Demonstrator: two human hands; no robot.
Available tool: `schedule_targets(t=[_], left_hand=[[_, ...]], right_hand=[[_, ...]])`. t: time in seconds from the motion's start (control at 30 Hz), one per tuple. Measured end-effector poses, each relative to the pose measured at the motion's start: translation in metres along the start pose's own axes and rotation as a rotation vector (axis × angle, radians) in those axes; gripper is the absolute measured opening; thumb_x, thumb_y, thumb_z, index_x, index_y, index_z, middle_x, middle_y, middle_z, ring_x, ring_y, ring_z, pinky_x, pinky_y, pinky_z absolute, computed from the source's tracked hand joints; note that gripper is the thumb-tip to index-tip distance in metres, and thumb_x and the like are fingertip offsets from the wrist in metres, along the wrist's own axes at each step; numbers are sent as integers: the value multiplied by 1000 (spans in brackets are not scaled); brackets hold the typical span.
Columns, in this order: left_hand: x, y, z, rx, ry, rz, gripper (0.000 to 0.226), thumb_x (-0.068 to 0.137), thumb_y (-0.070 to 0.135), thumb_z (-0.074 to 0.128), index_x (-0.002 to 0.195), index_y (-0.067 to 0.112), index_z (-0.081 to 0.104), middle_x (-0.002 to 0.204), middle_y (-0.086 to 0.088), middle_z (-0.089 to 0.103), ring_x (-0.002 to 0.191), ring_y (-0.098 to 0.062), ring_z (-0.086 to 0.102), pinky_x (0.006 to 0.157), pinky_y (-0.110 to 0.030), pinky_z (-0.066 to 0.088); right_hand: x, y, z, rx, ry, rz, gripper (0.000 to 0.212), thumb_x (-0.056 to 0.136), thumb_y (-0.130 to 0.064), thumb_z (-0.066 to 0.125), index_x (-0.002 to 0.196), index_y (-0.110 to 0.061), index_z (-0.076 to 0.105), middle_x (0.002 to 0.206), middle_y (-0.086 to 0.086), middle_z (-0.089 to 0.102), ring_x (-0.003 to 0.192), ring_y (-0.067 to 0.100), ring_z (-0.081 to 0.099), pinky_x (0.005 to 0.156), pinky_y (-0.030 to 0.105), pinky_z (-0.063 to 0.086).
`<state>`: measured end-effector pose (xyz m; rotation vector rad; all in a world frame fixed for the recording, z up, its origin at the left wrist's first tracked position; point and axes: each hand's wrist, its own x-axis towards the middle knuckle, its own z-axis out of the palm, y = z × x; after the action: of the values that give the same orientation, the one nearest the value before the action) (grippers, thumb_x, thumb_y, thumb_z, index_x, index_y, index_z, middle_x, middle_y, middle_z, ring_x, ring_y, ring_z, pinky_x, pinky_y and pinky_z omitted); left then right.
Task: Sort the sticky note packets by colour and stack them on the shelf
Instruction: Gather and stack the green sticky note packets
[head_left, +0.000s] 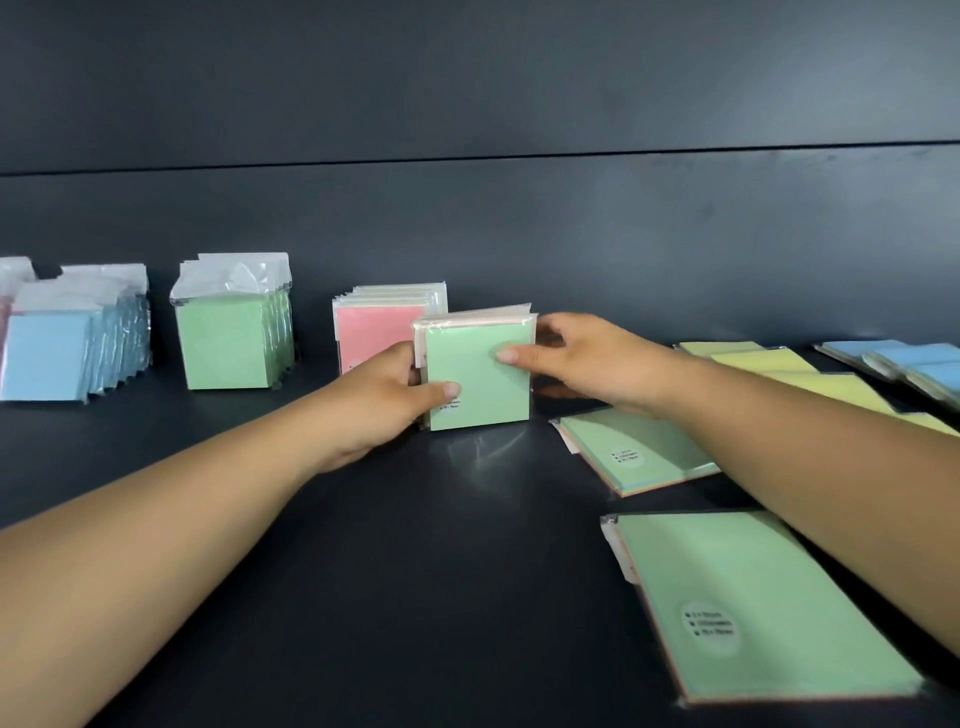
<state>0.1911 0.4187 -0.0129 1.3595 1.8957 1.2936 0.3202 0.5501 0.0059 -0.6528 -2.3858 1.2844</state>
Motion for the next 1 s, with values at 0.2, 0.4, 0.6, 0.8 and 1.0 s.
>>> schedule_targets(t=[0.2,0.4,0.6,0.8,1.0], left_hand=[[2,2,2,-119,13,-61,30,94,3,46,121,15,52,120,-5,62,110,-20,59,93,-29,46],[0,11,14,-177,124,-141,14,92,6,52,98,18,56,99,2,64,91,-13,61,88,-29,46],[-8,20,20,-335,163,-225,13,92,7,52,88,17,59,86,4,64,78,-10,60,68,-21,47],[-12,22,21,-458,163,-269,6,89,10,57,87,13,61,83,0,68,76,-13,64,64,-24,56],[-15,30,32,-584,94,-221,8,87,16,56,91,10,62,66,0,73,58,-9,69,56,-21,57]], right_hand=[[-34,-9,-43,-685,-8,302,71,73,-71,51,108,-11,62,118,6,60,110,25,56,99,39,43],[-72,-6,-25,-854,-140,463,93,69,-81,42,137,-18,39,145,0,38,132,23,37,105,34,33],[-66,-1,-22,-663,11,427,87,72,-57,63,142,-21,26,143,2,39,129,25,38,98,33,37],[-58,6,-36,-106,171,333,100,60,-47,75,144,-26,24,138,-1,41,126,22,42,106,37,37],[-54,-10,-16,-183,280,154,96,64,-59,71,142,-23,29,141,0,40,127,19,42,104,30,37]])
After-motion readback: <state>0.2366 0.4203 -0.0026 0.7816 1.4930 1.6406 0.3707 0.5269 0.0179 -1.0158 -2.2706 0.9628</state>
